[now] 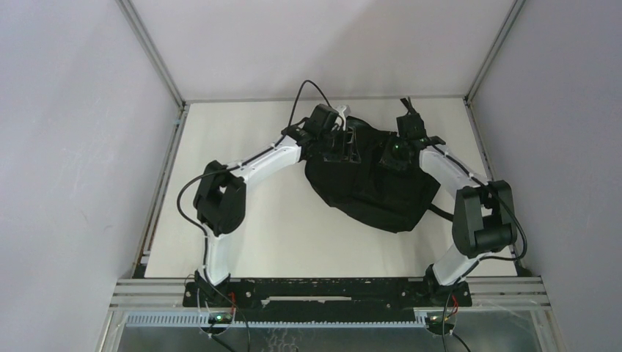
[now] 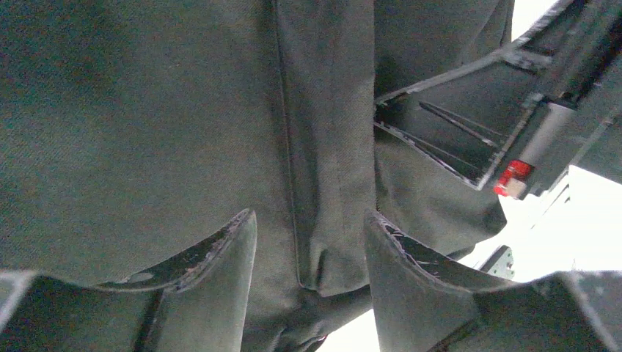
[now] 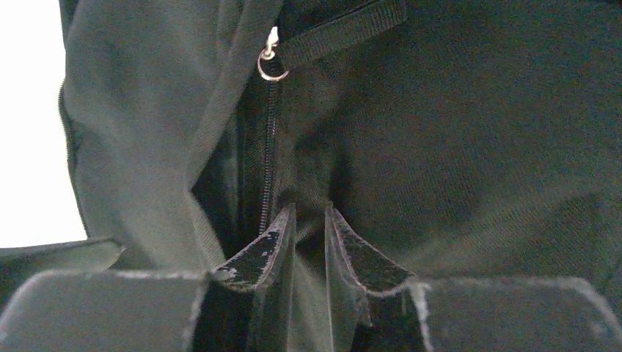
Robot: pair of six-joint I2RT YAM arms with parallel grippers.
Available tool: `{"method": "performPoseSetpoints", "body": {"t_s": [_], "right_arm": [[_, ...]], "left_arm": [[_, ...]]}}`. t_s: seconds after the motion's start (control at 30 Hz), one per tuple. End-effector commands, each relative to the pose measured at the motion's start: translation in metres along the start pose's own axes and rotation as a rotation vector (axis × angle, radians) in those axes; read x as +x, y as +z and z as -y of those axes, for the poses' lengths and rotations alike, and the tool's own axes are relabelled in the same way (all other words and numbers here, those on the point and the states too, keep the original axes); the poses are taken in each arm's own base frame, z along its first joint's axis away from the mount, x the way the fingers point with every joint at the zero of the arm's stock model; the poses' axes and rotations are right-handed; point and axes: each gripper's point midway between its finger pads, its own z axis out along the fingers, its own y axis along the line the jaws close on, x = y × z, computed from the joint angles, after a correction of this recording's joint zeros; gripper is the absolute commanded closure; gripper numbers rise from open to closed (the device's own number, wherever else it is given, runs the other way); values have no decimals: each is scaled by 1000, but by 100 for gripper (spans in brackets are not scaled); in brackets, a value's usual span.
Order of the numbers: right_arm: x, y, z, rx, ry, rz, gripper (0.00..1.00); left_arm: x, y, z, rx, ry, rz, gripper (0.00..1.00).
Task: Pack the student bag
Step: Move the student bag to the center of the board.
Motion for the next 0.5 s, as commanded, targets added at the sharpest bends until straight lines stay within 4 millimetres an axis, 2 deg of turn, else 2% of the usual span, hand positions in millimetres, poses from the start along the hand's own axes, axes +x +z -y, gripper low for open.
{"method": "performPoseSetpoints", "body": {"t_s": [0.0, 0.1, 0.2, 0.33, 0.47], "right_arm": [[-27, -42, -15, -68, -26, 126, 71], [-44, -53, -13, -79, -3, 190, 70], [-63, -52, -1, -51, 64, 220, 69], [-81, -42, 2, -83, 170, 218, 68], [-86, -30, 3, -108, 315, 181, 63]], "left_arm": [[-25, -6, 28, 84, 24, 50, 41], [-26, -5, 31, 95, 17, 47, 42], [-22, -6, 34, 100, 18, 37, 42], [-12, -10, 34, 86, 31, 29, 43], [-3, -15, 32, 76, 34, 19, 43]]}}
